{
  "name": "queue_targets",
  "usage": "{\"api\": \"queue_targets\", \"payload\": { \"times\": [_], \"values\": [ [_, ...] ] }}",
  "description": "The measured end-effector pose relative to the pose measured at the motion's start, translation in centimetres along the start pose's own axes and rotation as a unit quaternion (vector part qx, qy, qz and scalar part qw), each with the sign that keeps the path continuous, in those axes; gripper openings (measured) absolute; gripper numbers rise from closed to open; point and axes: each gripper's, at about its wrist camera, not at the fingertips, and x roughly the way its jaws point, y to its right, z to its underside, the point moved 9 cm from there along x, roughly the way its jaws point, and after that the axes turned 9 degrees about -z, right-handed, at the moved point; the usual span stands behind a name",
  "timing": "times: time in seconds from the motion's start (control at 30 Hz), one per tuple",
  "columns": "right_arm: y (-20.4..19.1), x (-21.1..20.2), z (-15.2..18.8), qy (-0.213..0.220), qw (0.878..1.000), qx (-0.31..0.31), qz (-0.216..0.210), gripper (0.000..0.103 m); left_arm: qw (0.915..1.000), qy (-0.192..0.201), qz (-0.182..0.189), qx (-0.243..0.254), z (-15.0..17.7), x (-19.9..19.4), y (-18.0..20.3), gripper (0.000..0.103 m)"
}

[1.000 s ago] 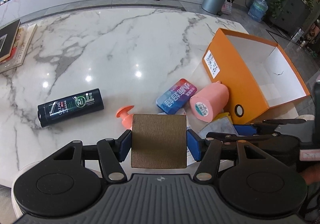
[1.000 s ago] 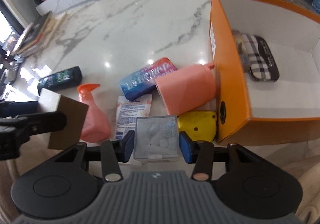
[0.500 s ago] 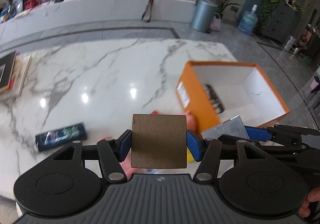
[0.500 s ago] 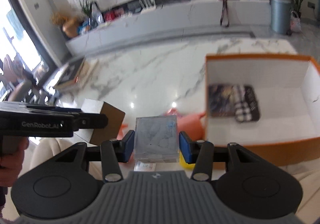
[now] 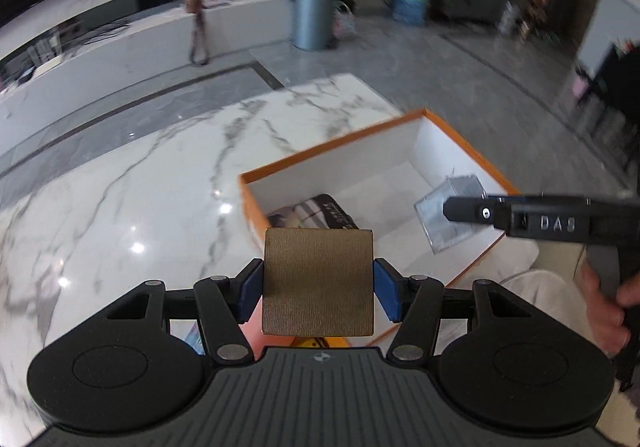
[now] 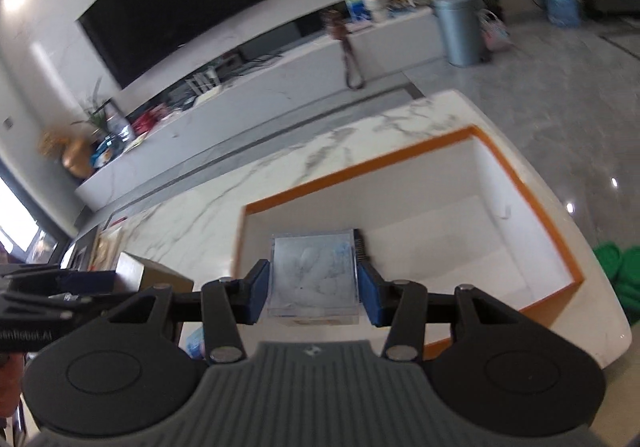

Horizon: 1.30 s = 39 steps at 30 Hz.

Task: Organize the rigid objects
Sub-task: 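Lower the cardboard box into the orange box with the left tool while the right tool carries the clear box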

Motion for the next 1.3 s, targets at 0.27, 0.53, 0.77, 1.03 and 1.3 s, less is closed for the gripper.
{"api": "queue_targets", "payload": {
  "times": [0.27, 0.53, 0.77, 1.03, 1.3],
  "values": [
    [4.5, 3.2, 0.0, -0.034, 0.999, 0.035, 0.013, 0.049, 0.9772, -0.031, 0.022, 0.209, 0.1, 6.7, 5.5, 0.067],
    [6.6, 6.0, 0.9, -0.073, 0.996, 0.045, 0.017, 0.049, 0.9039, -0.066, 0.046, 0.42, 1.3, 11.9, 8.1, 0.067],
    [7.8, 7.4, 1.2, -0.095, 0.994, 0.042, 0.025, 0.049, 0.872, -0.12, 0.081, 0.468, 3.8, 15.6, 8.2, 0.067],
    [8.1, 8.9, 1.9, -0.115, 0.992, 0.042, 0.023, 0.049, 0.8537, -0.173, 0.087, 0.483, 5.2, 17.8, 7.2, 0.067],
    [7.5, 10.0, 2.3, -0.131, 0.99, 0.04, 0.016, 0.049, 0.8606, -0.185, 0.083, 0.467, 5.1, 18.6, 6.1, 0.072]
  ]
}}
